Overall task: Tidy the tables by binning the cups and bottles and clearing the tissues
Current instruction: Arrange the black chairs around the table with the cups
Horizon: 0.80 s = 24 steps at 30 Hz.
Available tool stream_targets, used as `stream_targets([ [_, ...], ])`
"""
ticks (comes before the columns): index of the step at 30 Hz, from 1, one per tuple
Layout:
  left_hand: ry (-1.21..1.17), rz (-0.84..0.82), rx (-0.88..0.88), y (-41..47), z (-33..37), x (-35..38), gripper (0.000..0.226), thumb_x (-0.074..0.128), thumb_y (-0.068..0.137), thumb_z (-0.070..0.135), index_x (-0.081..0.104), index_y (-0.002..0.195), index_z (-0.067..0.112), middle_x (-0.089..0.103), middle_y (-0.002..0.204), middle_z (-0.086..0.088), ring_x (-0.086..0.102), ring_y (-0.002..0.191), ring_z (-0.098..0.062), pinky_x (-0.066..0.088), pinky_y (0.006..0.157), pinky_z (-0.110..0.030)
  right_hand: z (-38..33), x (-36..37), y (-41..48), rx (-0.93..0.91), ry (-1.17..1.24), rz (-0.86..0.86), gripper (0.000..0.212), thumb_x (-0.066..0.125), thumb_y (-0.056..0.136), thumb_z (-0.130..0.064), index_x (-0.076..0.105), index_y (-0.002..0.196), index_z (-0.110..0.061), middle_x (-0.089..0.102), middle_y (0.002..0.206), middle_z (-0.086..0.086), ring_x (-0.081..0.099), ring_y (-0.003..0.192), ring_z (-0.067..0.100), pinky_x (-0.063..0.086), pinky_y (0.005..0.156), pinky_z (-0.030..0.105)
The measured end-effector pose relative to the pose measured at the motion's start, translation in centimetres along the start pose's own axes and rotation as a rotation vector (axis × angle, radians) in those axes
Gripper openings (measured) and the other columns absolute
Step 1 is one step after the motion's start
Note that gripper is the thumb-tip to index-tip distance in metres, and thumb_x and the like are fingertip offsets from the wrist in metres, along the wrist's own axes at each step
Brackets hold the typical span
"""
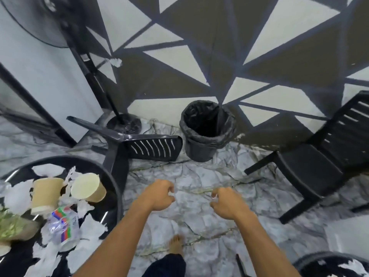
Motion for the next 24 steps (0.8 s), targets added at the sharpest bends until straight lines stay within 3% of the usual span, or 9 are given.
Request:
stream_targets([
  [4, 0.002, -0.011, 0.006, 7.1, 0.0, -5.2, 0.023, 0.067, 0.086, 0.035, 0.065, 0.106, 0.024, 0.062, 0.117, -0.001, 0.055, 0.113, -0.023, 0.049, 0.091, -0.037, -0.1, -5.3, 6.9, 0.005, 0.019, 0.017, 0.039, 0.056, 0.092, -0.033, 0.057, 0.129, -0.02, 0.055, 0.135, 0.008, 0.053, 0.122, 0.028, 0.047, 0.095, 0.036],
  [11, -0.036, -0.009, -0.035, 18.5, -0.3, -12.8, 0.03, 0.066, 0.085, 0.035, 0.064, 0.113, 0.023, 0.061, 0.119, -0.001, 0.054, 0.115, -0.021, 0.05, 0.096, -0.041, -2.5, -11.7, 20.6, -0.086, 0.04, -0.042, 0.041, 0.056, 0.093, -0.03, 0.058, 0.131, -0.017, 0.055, 0.135, 0.009, 0.052, 0.123, 0.027, 0.047, 0.097, 0.037],
  [18, -0.111, 0.071, -0.22, 27.8, -2.9, -19.1, 0.021, 0.067, 0.085, 0.03, 0.067, 0.102, 0.019, 0.066, 0.111, -0.003, 0.06, 0.106, -0.024, 0.048, 0.082, -0.03, -7.5, -18.3, 36.2, -0.249, -0.048, -0.138, 0.033, 0.059, 0.09, -0.031, 0.064, 0.12, -0.018, 0.061, 0.127, 0.006, 0.059, 0.115, 0.028, 0.051, 0.091, 0.038],
  [20, -0.144, 0.08, -0.272, 29.4, -4.0, -20.4, 0.019, 0.065, 0.086, 0.029, 0.066, 0.102, 0.019, 0.066, 0.115, -0.002, 0.06, 0.109, -0.025, 0.049, 0.087, -0.031, -8.9, -19.5, 39.6, -0.278, -0.093, -0.186, 0.028, 0.059, 0.088, -0.03, 0.065, 0.113, -0.019, 0.063, 0.121, 0.006, 0.061, 0.11, 0.027, 0.052, 0.088, 0.037],
  [23, -0.179, 0.061, -0.347, 31.9, -6.1, -22.1, 0.033, 0.063, 0.088, 0.028, 0.065, 0.12, 0.019, 0.063, 0.126, -0.003, 0.059, 0.115, -0.026, 0.048, 0.091, -0.032, -10.8, -20.7, 44.1, -0.304, -0.158, -0.234, 0.008, 0.058, 0.087, -0.027, 0.061, 0.088, -0.02, 0.064, 0.107, 0.004, 0.063, 0.102, 0.027, 0.049, 0.075, 0.033],
  [24, -0.179, 0.049, -0.363, 33.1, -7.0, -22.6, 0.035, 0.064, 0.088, 0.028, 0.064, 0.122, 0.018, 0.063, 0.127, -0.005, 0.059, 0.115, -0.026, 0.048, 0.091, -0.032, -11.4, -20.8, 45.7, -0.303, -0.146, -0.245, 0.009, 0.058, 0.087, -0.027, 0.062, 0.09, -0.019, 0.065, 0.108, 0.004, 0.063, 0.102, 0.027, 0.05, 0.077, 0.034],
])
Point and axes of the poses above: each hand's wrist, its own y-axis towards the middle knuckle, its own x-axis out of the palm, z = x × y, the point moved 1 cm from there along y, towards the middle knuckle
